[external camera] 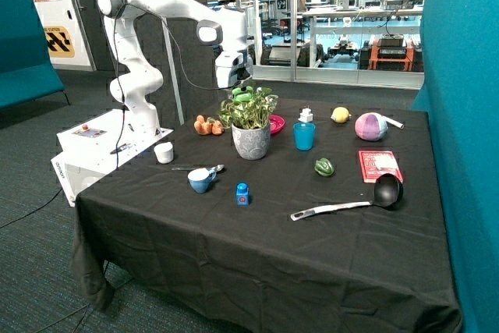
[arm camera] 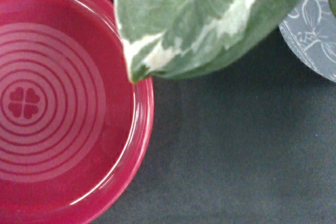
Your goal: Water the pot plant and put the can on the plate
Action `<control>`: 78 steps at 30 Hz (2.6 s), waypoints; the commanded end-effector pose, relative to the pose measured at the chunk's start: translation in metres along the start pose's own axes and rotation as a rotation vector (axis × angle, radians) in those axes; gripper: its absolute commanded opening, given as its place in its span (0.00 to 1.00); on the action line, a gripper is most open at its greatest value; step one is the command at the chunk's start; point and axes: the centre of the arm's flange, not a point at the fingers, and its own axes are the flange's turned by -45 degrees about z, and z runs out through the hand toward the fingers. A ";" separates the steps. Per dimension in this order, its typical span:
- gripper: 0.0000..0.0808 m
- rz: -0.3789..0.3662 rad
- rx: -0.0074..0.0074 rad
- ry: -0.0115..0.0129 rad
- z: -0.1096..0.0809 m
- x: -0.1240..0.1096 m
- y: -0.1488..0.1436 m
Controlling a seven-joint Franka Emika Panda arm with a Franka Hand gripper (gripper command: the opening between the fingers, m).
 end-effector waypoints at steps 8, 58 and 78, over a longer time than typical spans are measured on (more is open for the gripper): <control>0.38 -0.242 0.0011 0.0012 0.003 -0.008 -0.008; 0.55 -0.688 0.0008 0.0015 0.027 -0.070 -0.135; 0.49 -0.844 0.0007 0.0016 0.027 -0.094 -0.183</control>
